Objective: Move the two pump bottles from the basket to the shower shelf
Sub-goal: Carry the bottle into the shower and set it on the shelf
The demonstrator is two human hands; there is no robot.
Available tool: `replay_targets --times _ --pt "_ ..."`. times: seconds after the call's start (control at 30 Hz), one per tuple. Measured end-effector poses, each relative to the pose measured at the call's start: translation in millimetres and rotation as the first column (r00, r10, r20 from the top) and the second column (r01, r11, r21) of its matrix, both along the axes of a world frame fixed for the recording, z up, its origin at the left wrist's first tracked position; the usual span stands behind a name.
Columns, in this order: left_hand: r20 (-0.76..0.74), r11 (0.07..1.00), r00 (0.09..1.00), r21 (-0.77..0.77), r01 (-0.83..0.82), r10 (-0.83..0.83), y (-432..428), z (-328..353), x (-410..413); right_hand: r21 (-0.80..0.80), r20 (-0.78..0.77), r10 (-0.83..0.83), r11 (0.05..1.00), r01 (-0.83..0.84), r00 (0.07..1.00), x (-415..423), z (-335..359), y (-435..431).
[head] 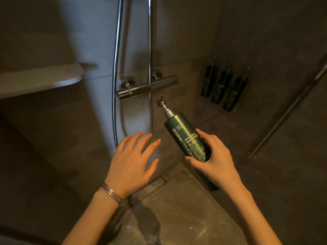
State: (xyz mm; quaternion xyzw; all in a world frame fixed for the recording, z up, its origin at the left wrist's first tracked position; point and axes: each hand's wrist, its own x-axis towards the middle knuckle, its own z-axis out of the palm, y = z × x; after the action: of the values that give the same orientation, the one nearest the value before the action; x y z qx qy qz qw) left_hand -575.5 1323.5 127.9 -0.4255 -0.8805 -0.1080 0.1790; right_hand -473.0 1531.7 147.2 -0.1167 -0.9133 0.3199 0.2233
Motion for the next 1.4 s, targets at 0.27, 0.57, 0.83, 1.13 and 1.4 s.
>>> replay_targets --times 0.27,0.57,0.83,1.13,1.4 --pt "-0.055 0.96 0.959 0.031 -0.277 0.279 -23.5 29.6 -35.9 -0.055 -0.116 0.282 0.956 -0.29 0.952 -97.3 27.4 -0.4" --pt "-0.126 0.837 0.828 0.117 -0.534 0.546 -19.6 57.2 -53.7 -0.123 -0.207 0.581 0.783 -0.61 0.787 -189.2 53.7 -15.8" --pt "-0.126 0.674 0.662 0.145 -0.724 0.738 -4.0 69.9 -69.0 -0.086 -0.319 0.726 0.618 -0.782 0.609 -244.7 70.6 -30.1" --pt "-0.162 0.57 0.55 0.124 -0.812 0.819 -27.3 78.2 -81.7 -0.056 -0.455 0.751 0.513 -0.857 0.479 -279.8 71.9 -53.8" --pt "-0.192 0.566 0.538 0.144 -0.812 0.821 -58.7 86.2 -115.1 -0.058 -0.608 0.66 0.518 -0.853 0.442 -325.0 102.6 -87.6"
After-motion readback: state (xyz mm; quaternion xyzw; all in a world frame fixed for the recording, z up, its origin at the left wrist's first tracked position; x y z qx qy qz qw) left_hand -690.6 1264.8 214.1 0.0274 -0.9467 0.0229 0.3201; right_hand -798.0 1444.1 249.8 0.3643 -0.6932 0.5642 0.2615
